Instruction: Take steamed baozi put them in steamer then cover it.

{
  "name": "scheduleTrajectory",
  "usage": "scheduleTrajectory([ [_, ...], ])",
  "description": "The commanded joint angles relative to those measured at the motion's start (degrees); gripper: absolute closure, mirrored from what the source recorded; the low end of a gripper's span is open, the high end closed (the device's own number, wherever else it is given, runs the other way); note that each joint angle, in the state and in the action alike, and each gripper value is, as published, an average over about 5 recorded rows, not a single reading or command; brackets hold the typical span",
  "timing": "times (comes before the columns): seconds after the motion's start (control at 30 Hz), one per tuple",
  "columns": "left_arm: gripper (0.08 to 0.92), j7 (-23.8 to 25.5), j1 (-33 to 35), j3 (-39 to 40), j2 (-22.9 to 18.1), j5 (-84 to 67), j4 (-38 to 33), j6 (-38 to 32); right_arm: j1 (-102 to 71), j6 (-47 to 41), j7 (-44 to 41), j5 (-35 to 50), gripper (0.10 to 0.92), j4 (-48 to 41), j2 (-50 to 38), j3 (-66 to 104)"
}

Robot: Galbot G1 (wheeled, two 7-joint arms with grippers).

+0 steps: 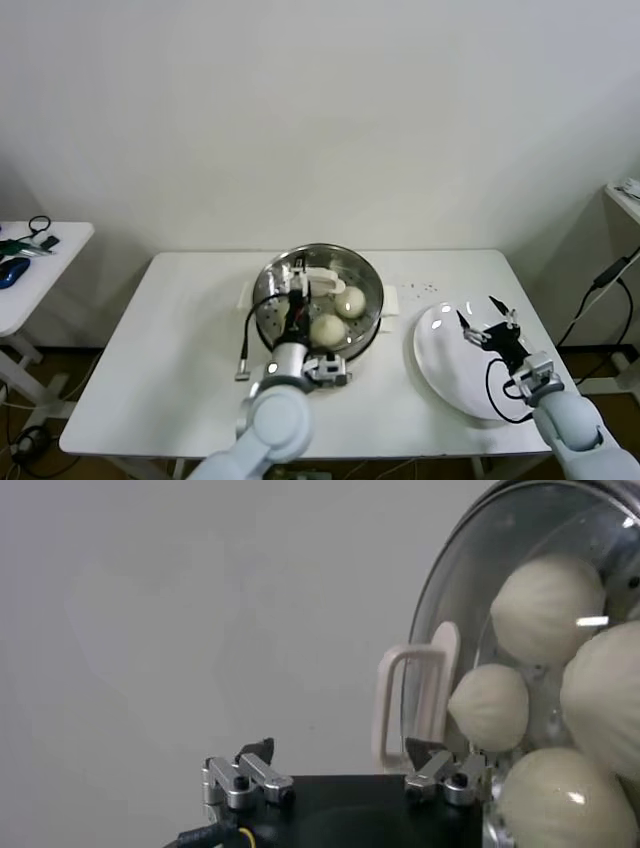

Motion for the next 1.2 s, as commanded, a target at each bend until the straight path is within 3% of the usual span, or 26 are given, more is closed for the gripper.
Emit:
scheduleTrajectory([
  [0.03,0.177,-3.9,7.2,-6.6,6.6,-9.8,-12.7,2.6,-0.3,-5.5,0.0,-1.5,0.203,1.7,0.1,0.5],
  [0.27,0.177,-13.1,14.7,-17.1,8.3,-23.4,-14.4,-0.4,-1.4,-6.3,0.0,0.4,0.203,3.3,1.1,2.1],
  [0.53,0.177,-25.4,23.2,-33.9,4.2,-55.2,-14.4,-12.9,-2.7,-5.7,0.0,0.8,0.203,5.1,2.5,3.8],
  [0.83,0.177,-27.1,31.2,-48.0,-2.1,-76.5,-9.7,-26.5,-4.0,-5.7,-0.2,1.5,0.203,6.8,4.3,4.1],
  [1.0,0.177,-26.0,34.2,-50.4,-4.6,-84.1,-5.7,-35.4,-5.2,-5.1,-0.9,1.4,0.203,7.4,5.2,4.6],
  [1.2,0.177,-24.5,35.6,-51.2,-6.4,-85.4,-2.6,-40.9,-6.1,-4.1,-1.5,1.3,0.203,7.7,5.5,5.3],
])
